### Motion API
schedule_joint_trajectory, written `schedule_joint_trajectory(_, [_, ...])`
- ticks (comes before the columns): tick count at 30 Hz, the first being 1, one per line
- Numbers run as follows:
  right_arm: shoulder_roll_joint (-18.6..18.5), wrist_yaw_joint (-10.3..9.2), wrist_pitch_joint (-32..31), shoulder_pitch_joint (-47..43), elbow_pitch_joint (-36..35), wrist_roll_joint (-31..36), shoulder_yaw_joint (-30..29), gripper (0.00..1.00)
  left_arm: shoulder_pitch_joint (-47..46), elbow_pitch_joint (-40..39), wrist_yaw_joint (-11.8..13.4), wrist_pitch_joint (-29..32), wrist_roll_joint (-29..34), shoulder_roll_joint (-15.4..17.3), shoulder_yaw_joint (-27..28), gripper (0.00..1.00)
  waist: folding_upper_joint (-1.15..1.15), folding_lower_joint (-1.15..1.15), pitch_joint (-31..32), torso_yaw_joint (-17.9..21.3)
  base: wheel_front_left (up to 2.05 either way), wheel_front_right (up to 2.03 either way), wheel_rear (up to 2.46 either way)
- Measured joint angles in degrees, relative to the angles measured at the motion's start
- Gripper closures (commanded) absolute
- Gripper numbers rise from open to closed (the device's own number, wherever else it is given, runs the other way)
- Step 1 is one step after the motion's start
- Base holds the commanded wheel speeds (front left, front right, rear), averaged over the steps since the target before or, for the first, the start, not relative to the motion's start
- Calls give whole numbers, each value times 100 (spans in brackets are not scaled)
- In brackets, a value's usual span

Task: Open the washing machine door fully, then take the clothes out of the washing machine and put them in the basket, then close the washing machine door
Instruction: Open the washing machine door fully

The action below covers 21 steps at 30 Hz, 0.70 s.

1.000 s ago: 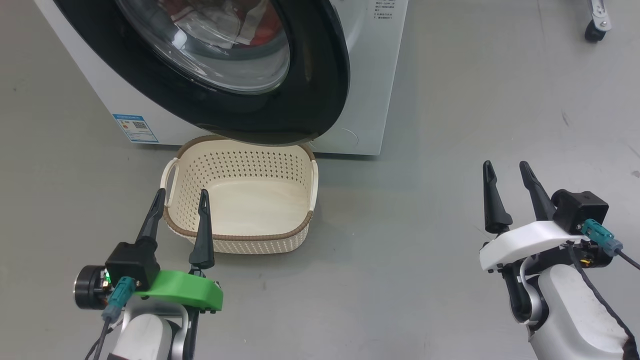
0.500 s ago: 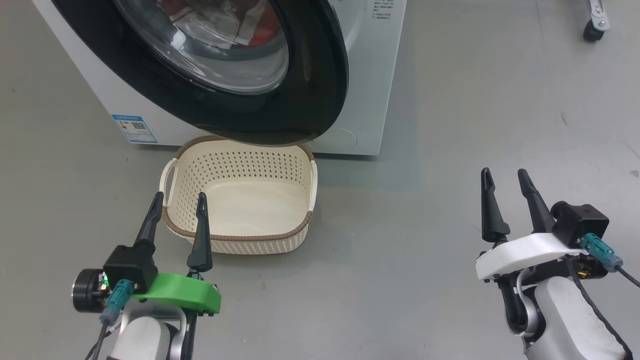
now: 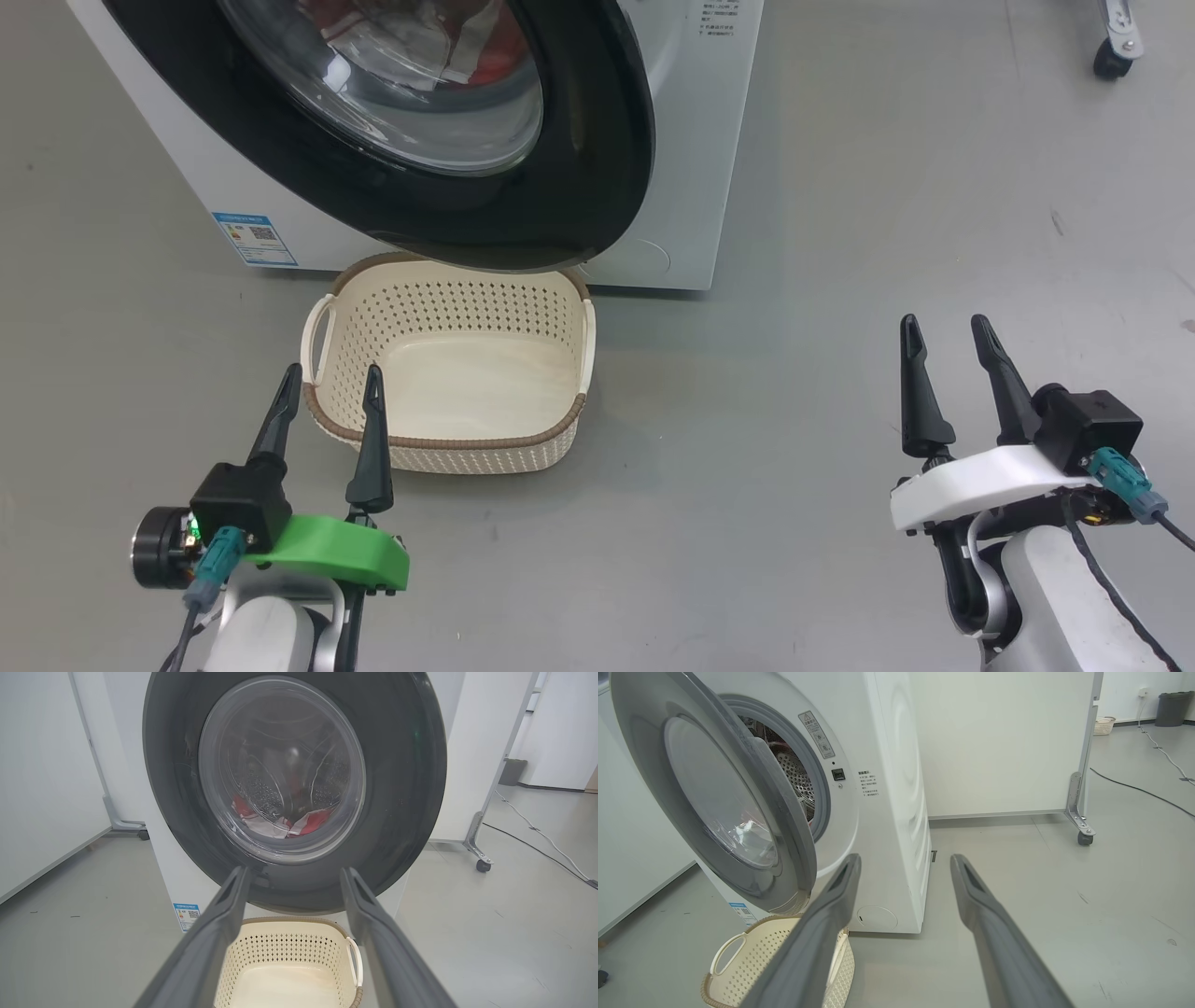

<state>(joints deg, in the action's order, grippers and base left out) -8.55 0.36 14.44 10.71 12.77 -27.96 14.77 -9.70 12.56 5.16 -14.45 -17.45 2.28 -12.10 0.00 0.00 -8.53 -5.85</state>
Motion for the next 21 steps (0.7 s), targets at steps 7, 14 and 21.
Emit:
schedule_joint_trajectory(7, [8,0,0,-95,-63,38,-49,0,4,16,-29,0,58,0,14,0,0,0,11,-16,0,0,0])
schedule_joint_trajectory(14, [67,7,0,-190,-118,52,-76,0,14,38,-49,0,99,-1,18,0,0,0,19,-23,0,0,0])
schedule_joint_trajectory(21, [78,9,0,-218,-135,140,-76,0,31,57,-75,0,101,-1,23,0,0,0,38,-24,0,0,0])
